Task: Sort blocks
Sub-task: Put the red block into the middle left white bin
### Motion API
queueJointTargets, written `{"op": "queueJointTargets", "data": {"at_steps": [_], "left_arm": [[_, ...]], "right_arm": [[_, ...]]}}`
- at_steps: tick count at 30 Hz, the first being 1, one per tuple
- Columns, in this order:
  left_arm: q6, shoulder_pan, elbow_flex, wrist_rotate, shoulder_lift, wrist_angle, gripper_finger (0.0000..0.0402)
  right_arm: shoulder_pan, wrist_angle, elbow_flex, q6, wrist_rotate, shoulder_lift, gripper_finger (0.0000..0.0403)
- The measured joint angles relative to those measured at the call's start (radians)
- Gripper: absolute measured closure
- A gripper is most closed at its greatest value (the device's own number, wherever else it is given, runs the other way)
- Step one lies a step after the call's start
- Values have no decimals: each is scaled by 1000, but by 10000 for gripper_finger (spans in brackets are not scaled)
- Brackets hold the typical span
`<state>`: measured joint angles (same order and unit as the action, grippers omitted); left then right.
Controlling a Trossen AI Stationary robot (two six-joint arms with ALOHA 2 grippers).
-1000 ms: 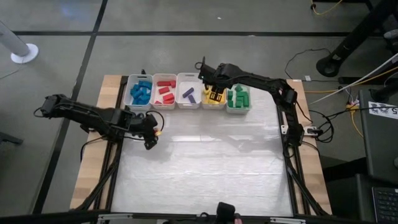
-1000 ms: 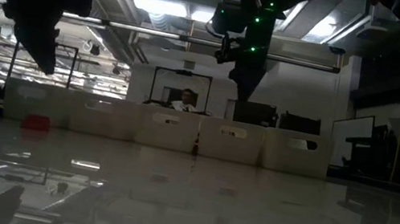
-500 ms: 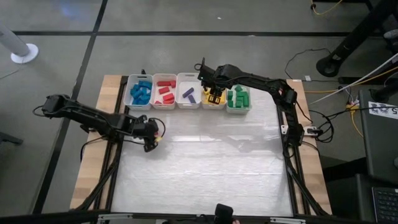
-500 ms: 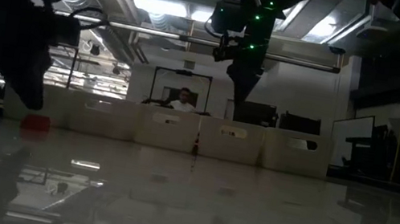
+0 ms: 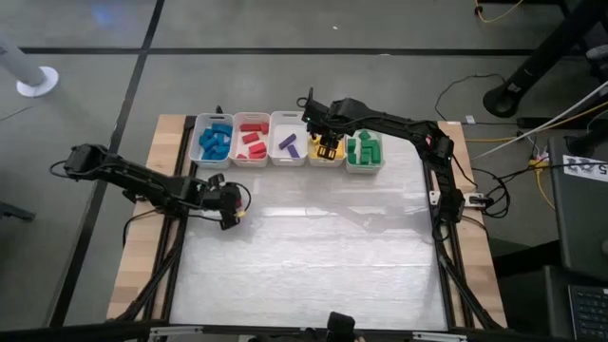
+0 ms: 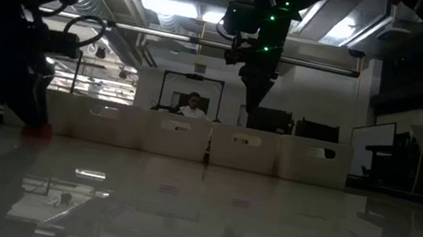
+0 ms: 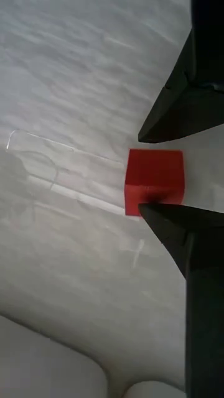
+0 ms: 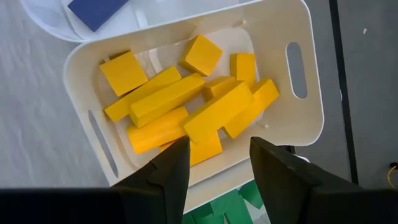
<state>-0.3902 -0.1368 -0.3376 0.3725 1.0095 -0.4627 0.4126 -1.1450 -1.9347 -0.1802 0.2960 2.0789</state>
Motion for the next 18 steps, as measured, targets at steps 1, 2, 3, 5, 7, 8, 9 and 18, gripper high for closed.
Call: {"op": "queueJointTargets", "data": {"at_steps": [1, 2, 3, 5, 7, 8, 9, 18], "left_arm": [[2, 0, 8, 0, -1, 8, 245], [1, 0, 16, 1, -1, 14, 245], [-2, 0, 24, 2, -1, 19, 245], [-20, 0, 44, 7, -2, 47, 245], [-47, 0, 62, 13, -3, 66, 245], [-56, 0, 66, 14, -4, 70, 245], [-64, 0, 67, 15, -3, 70, 245], [-58, 0, 69, 12, -3, 82, 245]], "right_arm": [[0, 0, 0, 0, -2, 0, 233], [0, 0, 0, 0, -2, 0, 233], [0, 0, 0, 0, -2, 0, 233], [0, 0, 0, 0, -2, 0, 233], [0, 0, 0, 0, -2, 0, 233], [0, 0, 0, 0, -2, 0, 233], [0, 0, 0, 0, -2, 0, 233], [0, 0, 0, 0, -2, 0, 233]]}}
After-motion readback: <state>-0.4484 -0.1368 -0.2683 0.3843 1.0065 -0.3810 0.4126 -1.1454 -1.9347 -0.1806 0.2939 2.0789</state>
